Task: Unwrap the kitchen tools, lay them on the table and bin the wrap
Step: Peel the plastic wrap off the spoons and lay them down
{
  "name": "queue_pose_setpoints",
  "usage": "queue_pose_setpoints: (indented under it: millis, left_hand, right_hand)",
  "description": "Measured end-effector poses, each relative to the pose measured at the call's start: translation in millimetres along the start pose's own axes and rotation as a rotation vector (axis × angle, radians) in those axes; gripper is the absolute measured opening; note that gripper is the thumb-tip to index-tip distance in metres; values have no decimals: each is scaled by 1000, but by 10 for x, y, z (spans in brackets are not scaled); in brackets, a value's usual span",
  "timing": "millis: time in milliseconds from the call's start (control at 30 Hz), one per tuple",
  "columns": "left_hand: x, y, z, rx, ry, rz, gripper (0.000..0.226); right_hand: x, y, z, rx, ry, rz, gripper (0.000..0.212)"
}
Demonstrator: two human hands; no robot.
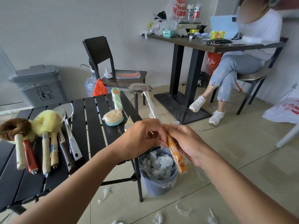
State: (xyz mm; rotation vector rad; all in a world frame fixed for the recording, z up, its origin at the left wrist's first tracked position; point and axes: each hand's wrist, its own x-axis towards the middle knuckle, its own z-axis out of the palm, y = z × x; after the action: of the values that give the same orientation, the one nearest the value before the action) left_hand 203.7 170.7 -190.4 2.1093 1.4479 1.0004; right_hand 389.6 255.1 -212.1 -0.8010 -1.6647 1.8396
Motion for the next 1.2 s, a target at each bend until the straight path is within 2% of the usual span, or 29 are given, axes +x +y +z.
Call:
queue_pose_setpoints:
  millis: [67,133,267,400,533,767,833,967,1100,1200]
  left_hand:
    - [-11,11,-49,-30,-21,18,9]
    - [-33,14,-89,-87,-31,30,9]
    - [-43,30,-88,-182,-37,-28,8]
    - [-37,77,-16,-118,-62,-24,18]
    - [-22,97,-4,-96,-89,27,12]
    - [-65,113,-15,-344,-132,-30,9]
    - [-69,118,16,-291,-124,-68,9]
    - [-57,157,101,-52,-113,-28,12]
    - [-54,185,141,5,-89,4,8]
    - [-93,182,173,-40,-80,-2,10]
  right_hand:
    - [17,-13,-22,-6,17,8,47]
    - [24,-35,-44,34,26,18,41]
    - [39,-31,-48,58,27,6,37]
    - [36,-8,-49,44,26,-2,38]
    - [38,6,-41,12,36,6,39]
    - [58,0,-64,41,74,7,40]
    - [75,21,-64,-29,99,-27,43]
    - [90,49,-77,-178,142,-89,33]
    - [89,65,-70,-283,169,-125,26]
    - [86,55,-88,-350,209,-141,24]
